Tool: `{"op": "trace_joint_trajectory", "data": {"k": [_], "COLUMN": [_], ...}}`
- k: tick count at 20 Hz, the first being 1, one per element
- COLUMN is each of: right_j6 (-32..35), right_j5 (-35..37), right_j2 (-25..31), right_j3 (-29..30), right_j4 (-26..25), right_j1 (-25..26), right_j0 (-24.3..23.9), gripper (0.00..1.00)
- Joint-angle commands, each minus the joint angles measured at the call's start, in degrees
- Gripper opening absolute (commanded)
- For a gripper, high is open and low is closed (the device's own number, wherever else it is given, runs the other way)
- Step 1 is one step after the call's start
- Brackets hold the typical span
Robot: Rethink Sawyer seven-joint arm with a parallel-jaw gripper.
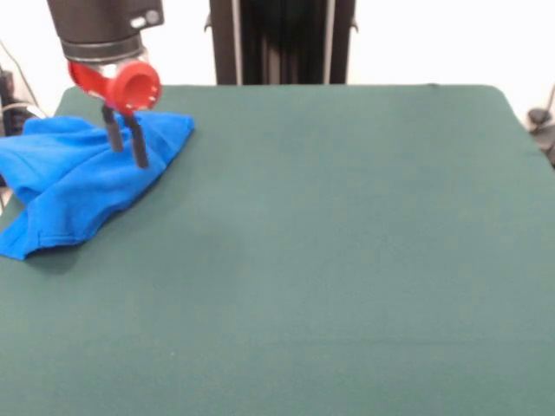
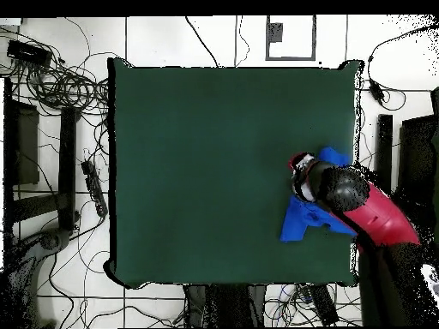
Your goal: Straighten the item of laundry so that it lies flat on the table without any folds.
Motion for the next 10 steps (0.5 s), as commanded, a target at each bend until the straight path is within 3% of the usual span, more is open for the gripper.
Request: {"op": "trace_joint_trajectory", "data": {"k": [1, 7, 10], "right_j6": [16.8, 12.7, 9.9], "right_j5": [-2.5, -3.9, -6.9], "right_j2": [2.3, 1.9, -1.1], "right_j3": [4.0, 4.7, 1.5], "right_j4": [6.8, 6.8, 3.2], "right_j1": [3.9, 5.9, 13.2], "right_j0": [5.1, 4.7, 5.4], "gripper": [1.0, 1.0, 1.0]}}
